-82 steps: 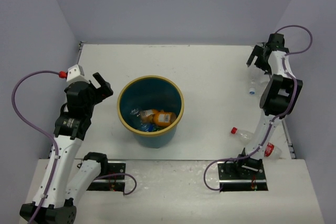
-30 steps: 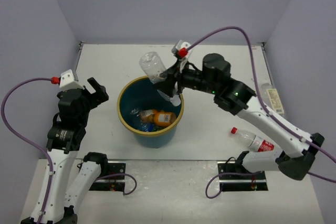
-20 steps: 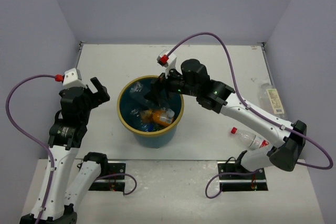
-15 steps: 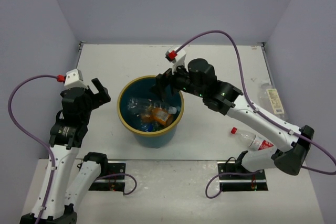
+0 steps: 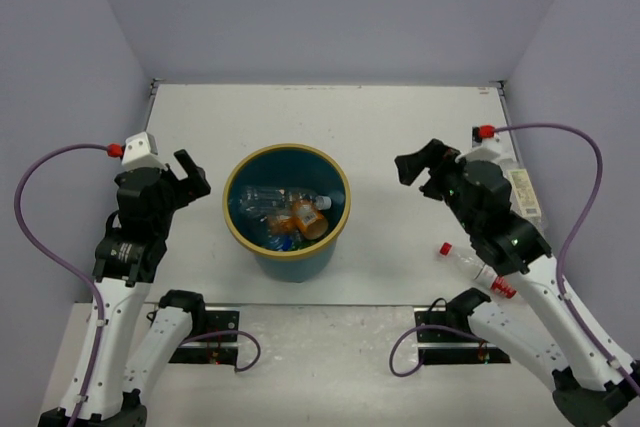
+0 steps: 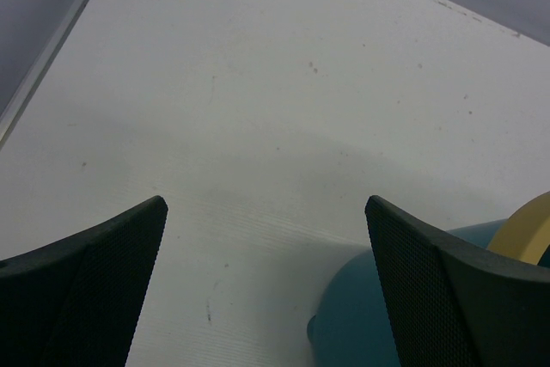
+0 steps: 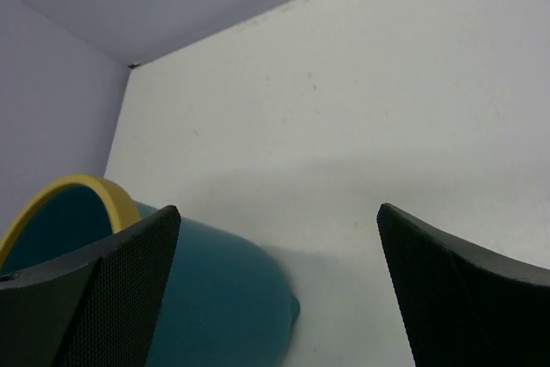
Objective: Put the plastic bottles in the bin
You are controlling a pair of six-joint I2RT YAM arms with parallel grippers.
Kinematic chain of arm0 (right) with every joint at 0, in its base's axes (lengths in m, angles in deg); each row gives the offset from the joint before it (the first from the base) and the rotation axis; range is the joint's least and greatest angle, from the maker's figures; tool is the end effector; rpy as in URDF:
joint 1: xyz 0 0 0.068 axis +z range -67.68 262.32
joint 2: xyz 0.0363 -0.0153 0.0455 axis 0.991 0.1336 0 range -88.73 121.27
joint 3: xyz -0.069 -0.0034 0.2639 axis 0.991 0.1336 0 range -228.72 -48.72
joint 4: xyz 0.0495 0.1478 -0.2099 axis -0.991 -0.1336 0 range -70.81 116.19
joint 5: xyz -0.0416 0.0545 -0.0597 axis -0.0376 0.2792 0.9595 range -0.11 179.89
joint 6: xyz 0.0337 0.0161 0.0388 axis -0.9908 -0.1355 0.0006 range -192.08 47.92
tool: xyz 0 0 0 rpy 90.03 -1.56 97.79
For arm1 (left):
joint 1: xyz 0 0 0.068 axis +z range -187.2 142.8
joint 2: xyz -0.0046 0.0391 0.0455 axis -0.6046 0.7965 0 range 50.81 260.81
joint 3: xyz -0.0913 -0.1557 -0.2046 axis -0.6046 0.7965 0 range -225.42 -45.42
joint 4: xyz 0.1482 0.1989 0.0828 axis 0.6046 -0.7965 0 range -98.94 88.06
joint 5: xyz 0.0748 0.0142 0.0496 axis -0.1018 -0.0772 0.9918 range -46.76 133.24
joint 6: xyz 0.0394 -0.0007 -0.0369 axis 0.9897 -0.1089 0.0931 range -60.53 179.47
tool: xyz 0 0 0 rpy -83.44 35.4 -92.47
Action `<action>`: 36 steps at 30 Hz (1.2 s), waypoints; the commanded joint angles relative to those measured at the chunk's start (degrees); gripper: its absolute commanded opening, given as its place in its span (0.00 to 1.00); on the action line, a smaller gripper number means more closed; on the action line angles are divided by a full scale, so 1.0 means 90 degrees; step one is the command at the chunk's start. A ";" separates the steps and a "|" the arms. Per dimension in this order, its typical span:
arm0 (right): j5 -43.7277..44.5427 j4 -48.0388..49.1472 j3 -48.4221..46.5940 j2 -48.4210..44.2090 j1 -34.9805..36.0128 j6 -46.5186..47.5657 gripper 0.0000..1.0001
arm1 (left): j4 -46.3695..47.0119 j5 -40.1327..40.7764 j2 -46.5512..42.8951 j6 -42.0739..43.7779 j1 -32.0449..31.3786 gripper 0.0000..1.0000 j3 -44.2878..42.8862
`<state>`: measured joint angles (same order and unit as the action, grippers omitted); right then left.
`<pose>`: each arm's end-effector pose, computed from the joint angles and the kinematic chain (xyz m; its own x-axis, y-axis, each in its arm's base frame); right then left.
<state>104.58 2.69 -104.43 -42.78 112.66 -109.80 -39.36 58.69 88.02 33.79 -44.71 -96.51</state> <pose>0.1539 0.0796 0.3782 -0.3310 0.4921 -0.8052 -0.0929 0.8321 0.5467 0.1326 -0.0078 0.3470 -0.3064 -0.3809 -0.8724 -0.2761 0.9126 -0.3015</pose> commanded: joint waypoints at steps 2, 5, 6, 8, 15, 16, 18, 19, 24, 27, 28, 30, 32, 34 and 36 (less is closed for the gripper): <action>0.0282 -0.1362 0.0968 -0.0818 -0.0284 -0.2086 0.99 | 0.0154 -0.0075 -0.0010 0.0207 0.0033 1.00 0.0045; 0.0318 -0.1851 0.1488 -0.1297 -0.0320 -0.3133 0.99 | 0.0144 -0.0079 0.0006 0.0223 0.0033 1.00 0.0103; 0.0306 -0.1869 0.1608 -0.1427 -0.0319 -0.3203 0.99 | 0.0139 -0.0075 0.0010 0.0226 0.0033 1.00 0.0110; 0.0304 -0.2085 0.1710 -0.1509 -0.0384 -0.3380 0.99 | 0.0142 -0.0097 0.0025 0.0236 0.0033 1.00 0.0109; 0.0130 -0.2634 0.2394 -0.0993 -0.1376 -0.4250 0.99 | 0.0138 -0.0121 0.0038 0.0265 0.0033 1.00 0.0101; 0.0146 -0.2625 0.2481 -0.0962 -0.1509 -0.4417 0.99 | 0.0123 -0.0115 0.0053 0.0254 0.0033 1.00 0.0101; 0.0141 -0.2611 0.2627 -0.1038 -0.1655 -0.4731 0.99 | 0.0092 -0.0114 0.0077 0.0223 0.0033 1.00 0.0110; 0.0165 -0.2620 0.2727 -0.1143 -0.1696 -0.4842 0.99 | 0.0087 -0.0114 0.0082 0.0218 0.0033 1.00 0.0125; -0.0040 -0.2636 0.3163 -0.1504 -0.1978 -0.5006 0.99 | 0.0085 -0.0151 0.0236 0.0234 0.0033 1.00 0.0091; -0.0302 -0.2634 0.3185 -0.1173 -0.2213 -0.4738 0.99 | 0.0085 -0.0149 0.0285 0.0236 0.0024 1.00 0.0111; -0.0359 -0.2634 0.3150 -0.0962 -0.2293 -0.4639 0.99 | 0.0085 -0.0149 0.0307 0.0237 0.0024 1.00 0.0123; -0.0456 -0.2634 0.3125 -0.0685 -0.2343 -0.4581 0.99 | 0.0085 -0.0125 0.0355 0.0245 0.0024 1.00 0.0139; -0.0797 -0.2634 0.3189 -0.0543 -0.2374 -0.4971 0.99 | 0.0073 -0.0092 0.0399 0.0246 0.0024 1.00 0.0140; -0.0793 -0.2634 0.3436 -0.0638 -0.2374 -0.5572 0.99 | 0.0066 -0.0051 0.0441 0.0212 0.0024 1.00 0.0157; -0.0410 -0.2627 0.3525 -0.0913 -0.2374 -0.5992 0.99 | 0.0055 -0.0045 0.0476 0.0186 0.0024 1.00 0.0169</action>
<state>98.95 -20.31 -74.76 -48.03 91.60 -154.23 -39.44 57.97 91.81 34.62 -44.71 -95.31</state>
